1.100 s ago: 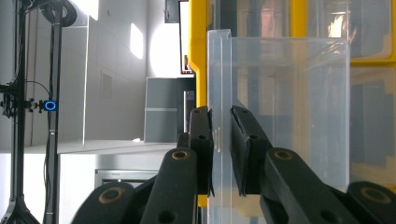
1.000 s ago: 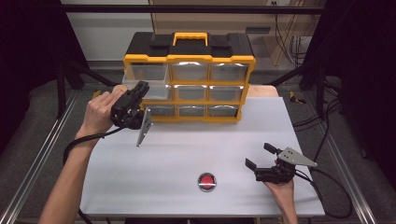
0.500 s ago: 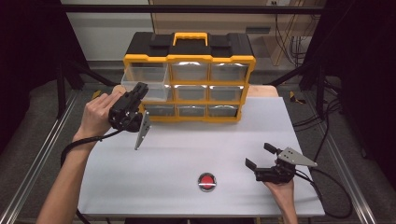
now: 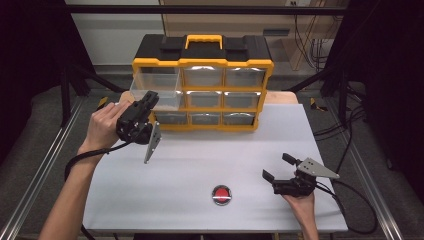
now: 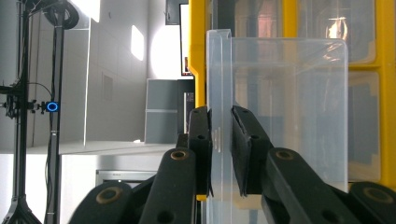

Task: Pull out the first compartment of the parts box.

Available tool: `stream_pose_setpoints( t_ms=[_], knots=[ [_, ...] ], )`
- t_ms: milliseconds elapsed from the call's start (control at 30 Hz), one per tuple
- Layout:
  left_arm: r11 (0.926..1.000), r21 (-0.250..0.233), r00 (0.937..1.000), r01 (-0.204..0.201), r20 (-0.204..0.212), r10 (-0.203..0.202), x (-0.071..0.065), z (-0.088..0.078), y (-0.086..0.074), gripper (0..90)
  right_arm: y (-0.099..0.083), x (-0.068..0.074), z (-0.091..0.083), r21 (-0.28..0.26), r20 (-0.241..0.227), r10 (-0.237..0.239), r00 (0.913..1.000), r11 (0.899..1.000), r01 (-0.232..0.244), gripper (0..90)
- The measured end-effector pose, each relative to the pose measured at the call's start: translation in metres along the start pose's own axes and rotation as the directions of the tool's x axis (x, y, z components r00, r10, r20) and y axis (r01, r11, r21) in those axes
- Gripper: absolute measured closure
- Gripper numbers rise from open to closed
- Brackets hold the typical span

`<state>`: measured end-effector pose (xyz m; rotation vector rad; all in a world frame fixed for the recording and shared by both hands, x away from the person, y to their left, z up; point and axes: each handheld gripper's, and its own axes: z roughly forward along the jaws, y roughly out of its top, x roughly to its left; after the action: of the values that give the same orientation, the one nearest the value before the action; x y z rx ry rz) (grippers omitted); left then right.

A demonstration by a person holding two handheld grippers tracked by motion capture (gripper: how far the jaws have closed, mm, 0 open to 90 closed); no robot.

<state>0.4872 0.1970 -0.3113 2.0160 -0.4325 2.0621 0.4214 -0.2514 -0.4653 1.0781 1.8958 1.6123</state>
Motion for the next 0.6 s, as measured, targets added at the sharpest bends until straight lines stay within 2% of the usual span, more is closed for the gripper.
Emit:
stream_pose_setpoints(
  t_ms=[100,233,267,300,400,467,500,533,567,600],
  knots=[
    [1.0,0.003,1.0,0.006,0.004,-0.006,0.0,0.0,0.0,77.5,0.0,0.0,0.0,-0.001,0.0,0.001,1.0,1.0,-0.001,0.6],
    [0.9986,0.001,0.9981,0.052,0.032,-0.052,0.004,0.0,0.001,76.1,0.0,0.0,0.0,-0.002,0.001,0.002,1.0,1.0,-0.002,0.6],
    [0.9986,0.001,0.9981,0.052,0.032,-0.052,0.004,0.0,0.001,74.4,0.0,0.0,0.0,-0.002,0.001,0.002,1.0,1.0,-0.002,0.6],
    [0.9951,0.001,0.994,0.099,0.046,-0.099,0.006,0.0,0.001,73.4,0.0,0.0,0.0,-0.002,0.0,0.001,1.0,1.0,-0.001,0.6],
    [0.9898,0.011,0.9876,0.142,0.067,-0.142,0.009,-0.001,0.001,70.3,0.0,0.0,0.0,-0.003,0.0,0.001,1.0,1.0,-0.001,0.6],
    [0.9837,0.018,0.9805,0.179,0.079,-0.18,0.011,-0.001,0.001,67.9,0.0,0.0,0.0,-0.003,0.0,0.002,1.0,1.0,-0.002,0.6],
    [0.9837,0.018,0.9805,0.179,0.079,-0.18,0.011,-0.001,0.001,66.8,0.0,0.0,0.0,-0.004,0.0,0.001,1.0,1.0,-0.001,0.6],
    [0.9743,0.026,0.9705,0.224,0.087,-0.225,0.013,-0.001,0.001,65.3,0.0,0.0,0.0,-0.004,0.0,0.002,1.0,1.0,-0.002,0.6],
    [0.9681,0.031,0.9637,0.249,0.092,-0.25,0.014,-0.001,0.001,63.5,0.0,0.0,0.0,-0.004,0.0,0.002,1.0,1.0,-0.002,0.5],
    [0.9681,0.031,0.9637,0.249,0.092,-0.25,0.014,-0.001,0.001,62.4,0.0,0.0,0.0,-0.004,0.0,0.002,1.0,1.0,-0.002,0.5]
  ],
)
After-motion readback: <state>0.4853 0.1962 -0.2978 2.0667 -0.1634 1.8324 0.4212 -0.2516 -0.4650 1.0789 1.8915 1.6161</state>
